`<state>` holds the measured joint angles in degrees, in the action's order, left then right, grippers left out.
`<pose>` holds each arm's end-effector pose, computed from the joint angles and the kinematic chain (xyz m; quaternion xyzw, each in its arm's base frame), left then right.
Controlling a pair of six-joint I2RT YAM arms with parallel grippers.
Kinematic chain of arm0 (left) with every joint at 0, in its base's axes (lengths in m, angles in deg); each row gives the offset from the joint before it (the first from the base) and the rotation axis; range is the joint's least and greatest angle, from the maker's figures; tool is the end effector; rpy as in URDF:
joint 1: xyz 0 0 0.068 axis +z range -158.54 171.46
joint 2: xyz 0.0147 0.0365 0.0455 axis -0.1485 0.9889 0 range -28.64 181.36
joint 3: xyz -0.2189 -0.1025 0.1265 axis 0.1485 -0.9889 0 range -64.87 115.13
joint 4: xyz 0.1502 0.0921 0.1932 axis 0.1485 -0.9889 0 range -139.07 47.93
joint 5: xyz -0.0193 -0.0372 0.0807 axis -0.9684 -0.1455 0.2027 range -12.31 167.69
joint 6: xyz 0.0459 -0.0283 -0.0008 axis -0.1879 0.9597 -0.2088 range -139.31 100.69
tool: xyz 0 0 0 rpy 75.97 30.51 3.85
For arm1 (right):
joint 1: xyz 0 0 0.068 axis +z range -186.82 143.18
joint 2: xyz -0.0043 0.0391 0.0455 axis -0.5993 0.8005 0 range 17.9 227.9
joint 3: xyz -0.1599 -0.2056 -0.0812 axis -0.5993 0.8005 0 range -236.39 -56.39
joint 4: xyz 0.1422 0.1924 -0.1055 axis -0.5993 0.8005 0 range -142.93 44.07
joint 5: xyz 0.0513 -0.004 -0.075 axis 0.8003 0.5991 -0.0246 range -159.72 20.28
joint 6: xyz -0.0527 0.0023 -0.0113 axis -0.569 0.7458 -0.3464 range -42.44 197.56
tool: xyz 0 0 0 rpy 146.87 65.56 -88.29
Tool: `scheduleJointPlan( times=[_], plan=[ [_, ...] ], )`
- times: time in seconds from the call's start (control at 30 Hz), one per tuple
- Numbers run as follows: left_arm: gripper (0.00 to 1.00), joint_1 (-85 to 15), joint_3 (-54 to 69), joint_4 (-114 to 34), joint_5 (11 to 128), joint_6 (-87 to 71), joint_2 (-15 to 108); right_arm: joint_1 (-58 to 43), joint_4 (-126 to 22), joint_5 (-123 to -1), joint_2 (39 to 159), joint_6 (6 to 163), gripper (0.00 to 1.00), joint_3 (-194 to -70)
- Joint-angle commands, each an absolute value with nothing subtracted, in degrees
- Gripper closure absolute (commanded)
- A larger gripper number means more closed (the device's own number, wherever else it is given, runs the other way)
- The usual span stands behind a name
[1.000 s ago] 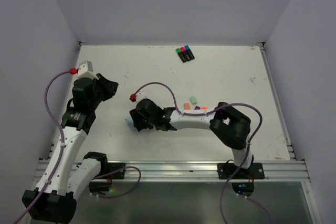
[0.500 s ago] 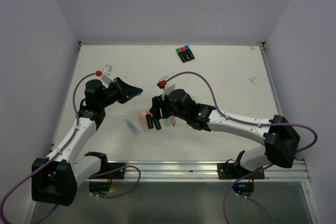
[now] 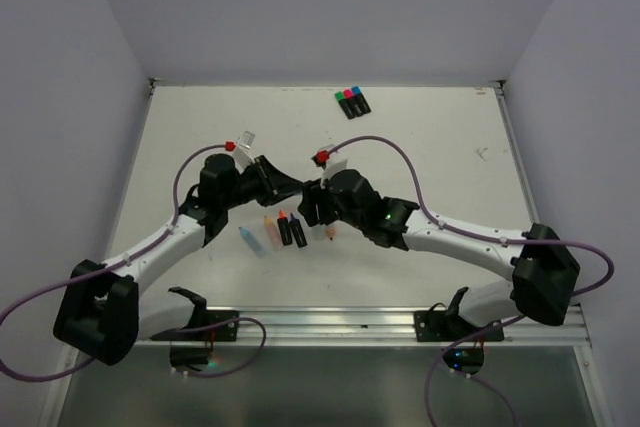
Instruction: Open the pen caps
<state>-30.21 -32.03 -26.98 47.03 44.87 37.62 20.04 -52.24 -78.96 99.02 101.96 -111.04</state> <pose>0.2261 -0.1095 0.2373 -0.1392 0.7848 -0.5414 0.2675 0.1810 0.2669 0.2690 -0.1974 0.8284 0.2863 0.4391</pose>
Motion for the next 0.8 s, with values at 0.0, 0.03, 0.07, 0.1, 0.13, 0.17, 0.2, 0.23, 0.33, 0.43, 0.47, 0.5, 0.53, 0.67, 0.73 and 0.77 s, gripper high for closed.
scheduleJointPlan(
  times=[0.0, 0.03, 0.07, 0.1, 0.13, 0.17, 0.2, 0.23, 0.33, 0.43, 0.47, 0.5, 0.53, 0.67, 0.73, 0.77],
  plan=[
    [1.0, -33.31, -23.86, -27.64, 52.61, 37.77, 42.01, 18.82, -40.93, -93.44, 92.8, 106.46, 0.43, -112.91],
    [1.0, -34.37, -22.17, -29.49, 54.29, 36.43, 43.42, 17.77, -38.88, -94.76, 91.05, 108.04, 0.43, -112.03],
    [1.0, -35.17, -20.76, -31.86, 55.96, 35.54, 46.3, 15.24, -36.69, -95.21, 89.55, 111.19, 0.43, -110.11],
    [1.0, -37.17, -18.57, -32.49, 59.03, 34.66, 47.9, 13.91, -32.49, -95.04, 86.31, 112.52, 0.43, -109.13],
    [1.0, -38.06, -17.59, -32.84, 60.19, 34.48, 49.31, 12.94, -30.36, -95.56, 84.8, 114.19, 0.43, -108.25],
    [1.0, -38.86, -16.54, -33.11, 61.59, 34.13, 52.45, 12.23, -27.9, -96.61, 83.4, 115.08, 0.43, -106.77],
    [1.0, -40.95, -13.83, -33.98, 65.09, 33.52, 54.31, 12.05, -23.26, -100.45, 80.42, 116.22, 0.43, -106.23],
    [1.0, -42.1, -12.24, -36.16, 66.51, 33.42, 56.33, 11.87, -21.04, -101.62, 79.09, 118.14, 0.43, -105.61],
    [1.0, -45.71, -5.82, -38.64, 70.39, 33.25, 64.42, 11.61, -13.91, -104.7, 73.64, 120.53, 0.43, -105.61],
    [1.0, -49.05, 1.03, -41.54, 74.6, 31.94, 71.89, 11.52, -9.87, -105.14, 68.73, 121.59, 0.43, -106.05],
    [1.0, -49.93, 2.62, -43.11, 75.48, 31.49, 75.13, 11.52, -8.9, -105.23, 67.83, 122.03, 0.43, -106.4],
    [1.0, -51.5, 5.68, -44.7, 76.54, 31.06, 76.64, 11.43, -7.33, -105.58, 66.78, 122.29, 0.43, -106.49],
    [1.0, -52.3, 7.01, -45.32, 76.55, 30.96, 79.26, 11.52, -6.7, -106.02, 65.29, 122.82, 0.43, -106.49],
    [1.0, -55.73, 11.15, -46.64, 77.43, 30.44, 82.36, 11.35, -4.85, -106.73, 62.73, 123.09, 0.43, -106.66],
    [1.0, -57.49, 11.34, -46.65, 80.14, 30.44, 82.63, 11.35, -4.67, -106.73, 62.2, 122.91, 0.43, -106.84],
    [1.0, -58.02, 11.33, -46.64, 80.5, 30.26, 82.89, 11.43, -4.67, -106.64, 62.11, 122.91, 0.43, -107.01]
  ],
)
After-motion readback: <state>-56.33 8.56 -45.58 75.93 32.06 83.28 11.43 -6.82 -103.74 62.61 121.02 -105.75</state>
